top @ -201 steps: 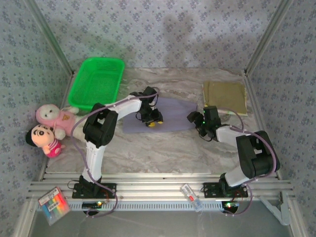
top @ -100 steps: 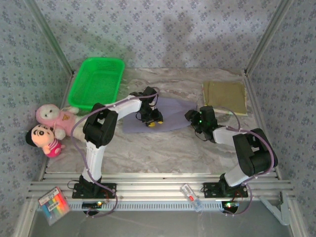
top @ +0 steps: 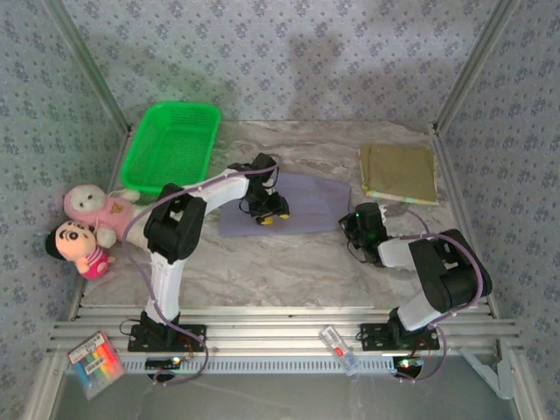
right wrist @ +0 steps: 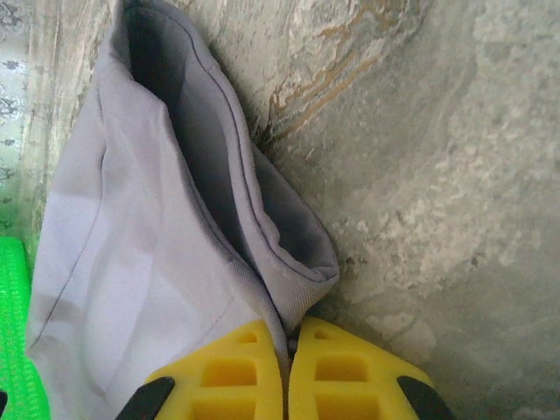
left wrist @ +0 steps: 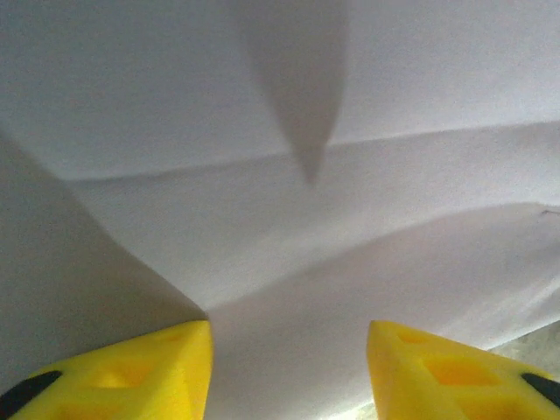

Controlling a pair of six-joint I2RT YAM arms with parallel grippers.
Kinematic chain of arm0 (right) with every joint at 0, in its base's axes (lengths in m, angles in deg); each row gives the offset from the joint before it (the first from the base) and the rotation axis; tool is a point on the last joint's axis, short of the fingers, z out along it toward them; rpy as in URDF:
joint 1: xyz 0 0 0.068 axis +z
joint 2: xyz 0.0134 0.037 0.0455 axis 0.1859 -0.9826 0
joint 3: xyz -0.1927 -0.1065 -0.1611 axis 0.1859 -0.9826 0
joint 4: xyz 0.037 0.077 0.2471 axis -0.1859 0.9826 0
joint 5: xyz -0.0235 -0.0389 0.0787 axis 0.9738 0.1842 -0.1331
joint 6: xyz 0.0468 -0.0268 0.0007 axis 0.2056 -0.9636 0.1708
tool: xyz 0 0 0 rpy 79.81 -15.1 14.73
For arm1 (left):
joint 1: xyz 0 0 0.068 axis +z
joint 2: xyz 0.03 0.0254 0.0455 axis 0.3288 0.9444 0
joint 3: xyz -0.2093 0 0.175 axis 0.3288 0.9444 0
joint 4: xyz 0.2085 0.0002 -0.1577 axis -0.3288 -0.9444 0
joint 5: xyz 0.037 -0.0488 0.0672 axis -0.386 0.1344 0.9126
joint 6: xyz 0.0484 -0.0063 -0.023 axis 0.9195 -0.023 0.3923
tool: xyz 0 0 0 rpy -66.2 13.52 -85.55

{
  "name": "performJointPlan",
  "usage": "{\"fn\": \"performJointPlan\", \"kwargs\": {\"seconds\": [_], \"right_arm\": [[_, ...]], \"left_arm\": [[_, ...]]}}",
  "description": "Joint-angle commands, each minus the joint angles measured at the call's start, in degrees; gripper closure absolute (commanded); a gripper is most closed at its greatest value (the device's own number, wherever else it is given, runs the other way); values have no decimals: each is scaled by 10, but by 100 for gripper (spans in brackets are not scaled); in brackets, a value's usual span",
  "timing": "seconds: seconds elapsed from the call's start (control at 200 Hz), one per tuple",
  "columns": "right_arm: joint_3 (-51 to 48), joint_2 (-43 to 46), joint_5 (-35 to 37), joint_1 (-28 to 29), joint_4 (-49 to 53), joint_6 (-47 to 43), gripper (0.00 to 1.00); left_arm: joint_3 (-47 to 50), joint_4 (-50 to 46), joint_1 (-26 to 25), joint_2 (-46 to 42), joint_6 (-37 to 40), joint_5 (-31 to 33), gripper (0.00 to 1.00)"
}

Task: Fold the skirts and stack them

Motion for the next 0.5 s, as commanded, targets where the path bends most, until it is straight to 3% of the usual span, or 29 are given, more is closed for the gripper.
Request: {"fn": "performJointPlan", "kwargs": {"seconds": [0.0, 0.265, 0.375, 0.495], "right_arm": [[-7, 1, -2, -19, -10, -37, 100], [17, 5, -60, -40, 13, -107, 100], [37, 10, -57, -31, 39, -134, 100], [63, 22, -42, -15, 70, -168, 100]], "left_arm": [[23, -21, 30, -64, 2, 44, 47], [120, -27, 110, -108, 15, 86, 47], [138, -28, 113, -109, 22, 92, 47], [158, -22, 112, -99, 21, 96, 55]]}}
